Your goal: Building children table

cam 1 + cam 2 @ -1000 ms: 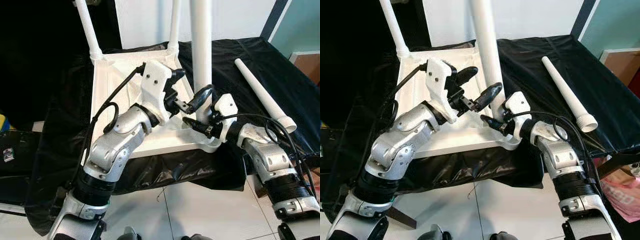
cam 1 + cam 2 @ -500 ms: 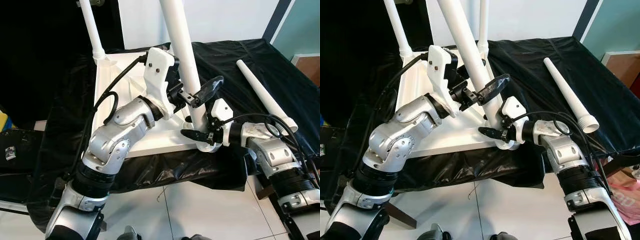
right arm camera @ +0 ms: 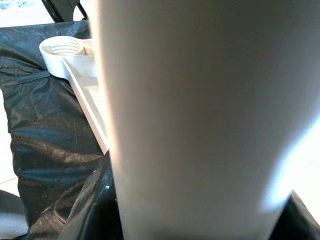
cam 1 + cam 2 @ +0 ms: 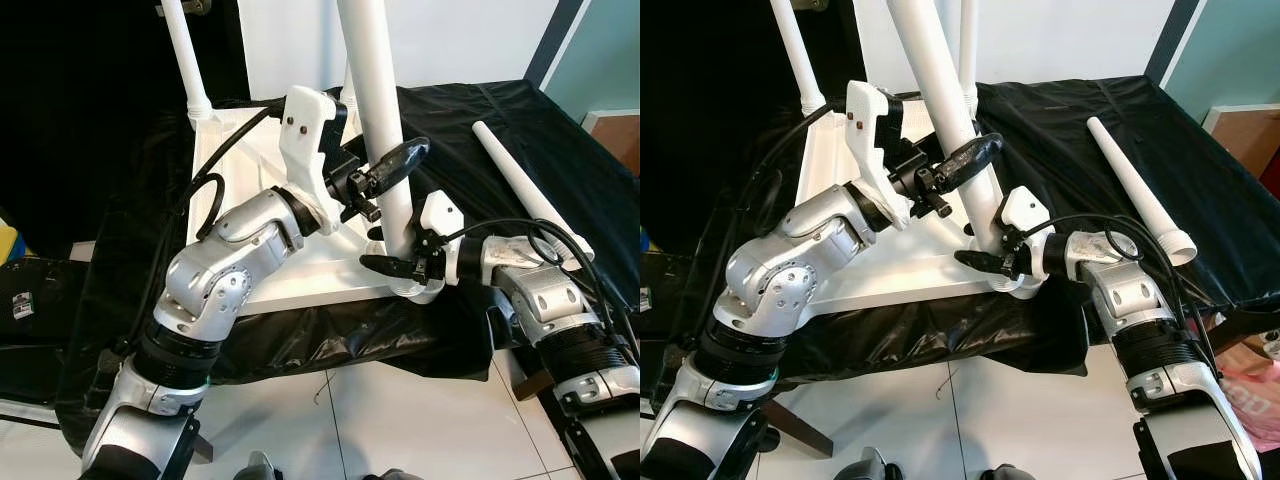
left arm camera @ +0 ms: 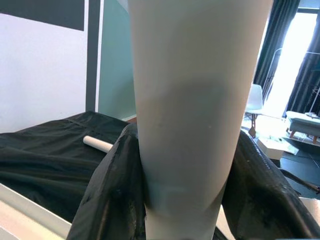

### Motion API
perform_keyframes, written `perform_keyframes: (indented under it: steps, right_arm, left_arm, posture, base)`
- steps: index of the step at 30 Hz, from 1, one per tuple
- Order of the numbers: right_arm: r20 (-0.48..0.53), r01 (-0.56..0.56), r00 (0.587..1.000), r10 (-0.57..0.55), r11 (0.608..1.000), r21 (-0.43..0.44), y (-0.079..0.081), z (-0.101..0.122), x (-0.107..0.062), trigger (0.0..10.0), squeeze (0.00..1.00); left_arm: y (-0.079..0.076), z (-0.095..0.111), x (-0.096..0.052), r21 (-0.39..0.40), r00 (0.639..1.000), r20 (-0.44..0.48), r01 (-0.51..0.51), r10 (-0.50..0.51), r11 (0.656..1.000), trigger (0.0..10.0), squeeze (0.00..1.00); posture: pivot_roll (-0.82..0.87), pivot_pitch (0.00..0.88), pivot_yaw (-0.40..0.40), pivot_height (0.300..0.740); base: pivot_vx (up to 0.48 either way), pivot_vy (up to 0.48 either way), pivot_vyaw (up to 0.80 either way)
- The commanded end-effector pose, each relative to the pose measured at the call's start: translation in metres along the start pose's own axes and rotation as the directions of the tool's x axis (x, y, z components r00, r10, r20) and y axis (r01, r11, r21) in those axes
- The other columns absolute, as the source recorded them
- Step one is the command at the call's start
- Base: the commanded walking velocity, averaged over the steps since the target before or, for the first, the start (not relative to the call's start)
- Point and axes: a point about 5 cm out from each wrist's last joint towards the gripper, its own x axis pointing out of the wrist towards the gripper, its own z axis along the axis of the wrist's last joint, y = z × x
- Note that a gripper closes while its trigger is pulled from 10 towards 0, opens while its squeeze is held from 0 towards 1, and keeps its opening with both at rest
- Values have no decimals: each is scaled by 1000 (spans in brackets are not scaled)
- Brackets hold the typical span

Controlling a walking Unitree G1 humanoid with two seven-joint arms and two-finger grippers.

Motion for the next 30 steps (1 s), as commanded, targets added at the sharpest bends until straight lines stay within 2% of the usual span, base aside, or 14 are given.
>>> perform_keyframes:
  steps: [1, 2, 3, 7, 9, 10, 15, 16, 18, 19, 23, 27, 29, 30]
  right_arm:
    - [5, 41, 999, -41, 999, 13, -7, 0, -2, 10000, 1000]
    - [5, 41, 999, -41, 999, 13, -7, 0, -2, 10000, 1000]
    - [15, 62, 998, -62, 998, 19, -9, 1, -2, 10000, 1000]
    - [32, 114, 993, -114, 993, 7, -13, 3, -3, 10000, 1000]
    - [38, 142, 989, -142, 990, 9, -15, 4, -2, 10000, 957]
    - [47, 180, 983, -180, 984, 6, -16, 4, -1, 10000, 0]
    - [64, 231, 971, -232, 973, 13, -17, 6, 2, 10000, 0]
    - [76, 281, 956, -282, 959, 18, -18, 7, 5, 10000, 0]
    - [76, 281, 956, -282, 959, 18, -18, 7, 5, 10000, 0]
    - [92, 342, 935, -343, 939, 27, -18, 9, 10, 10000, 0]
    - [126, 446, 885, -448, 894, 45, -14, 15, 22, 10000, 0]
    - [139, 504, 850, -508, 861, 67, -7, 20, 33, 10000, 0]
    - [116, 583, 798, -591, 806, 99, -2, 21, 44, 10000, 0]
    - [116, 583, 798, -591, 806, 99, -2, 21, 44, 10000, 0]
  left_arm:
    - [-21, 6, 2, 33, 937, -3, 350, -350, 936, 7725, 0]
    - [-21, 6, 2, 33, 937, -3, 350, -350, 936, 7725, 0]
    - [-20, 7, 4, 39, 946, -11, 324, -324, 945, 10000, 0]
    - [-16, 12, 8, 39, 962, 3, 272, -273, 961, 10000, 0]
    - [-14, 16, 11, 38, 971, 16, 238, -239, 971, 10000, 0]
    - [-9, 19, 14, 36, 983, 22, 183, -184, 982, 10000, 0]
    - [-3, 24, 19, 33, 993, 30, 113, -114, 993, 10000, 0]
    - [2, 26, 23, 17, 998, 37, 51, -52, 999, 10000, 0]
    - [2, 26, 23, 17, 998, 37, 51, -52, 999, 10000, 0]
    - [6, 29, 29, -1, 999, 49, -12, 12, 1000, 10000, 0]
    - [10, 33, 40, -30, 990, 69, -124, 126, 992, 10000, 0]
    - [10, 35, 45, -32, 980, 83, -180, 182, 983, 10000, 0]
    - [11, 37, 48, -29, 972, 90, -216, 218, 976, 10000, 0]
    - [11, 37, 48, -29, 972, 90, -216, 218, 976, 10000, 0]
  posture:
    - [58, 22, -55, 740]
    - [58, 22, -55, 740]
    - [58, 24, -54, 740]
    - [59, 27, -52, 740]
    - [61, 34, -50, 740]
    - [62, 36, -49, 740]
    - [62, 42, -47, 740]
    - [62, 49, -43, 740]
    - [62, 49, -43, 740]
    - [59, 59, -36, 740]
    - [59, 67, -31, 740]
    - [59, 72, -30, 740]
    - [64, 80, -33, 740]
    - [64, 80, -33, 740]
  base:
    - [0, 0, 0]
    - [0, 0, 0]
    - [0, 0, 0]
    - [0, 0, 0]
    - [0, 0, 0]
    - [0, 0, 0]
    - [0, 0, 0]
    - [0, 0, 0]
    - [0, 0, 0]
    - [0, 0, 0]
    - [0, 0, 0]
    - [0, 0, 0]
    - [0, 0, 0]
    - [0, 0, 0]
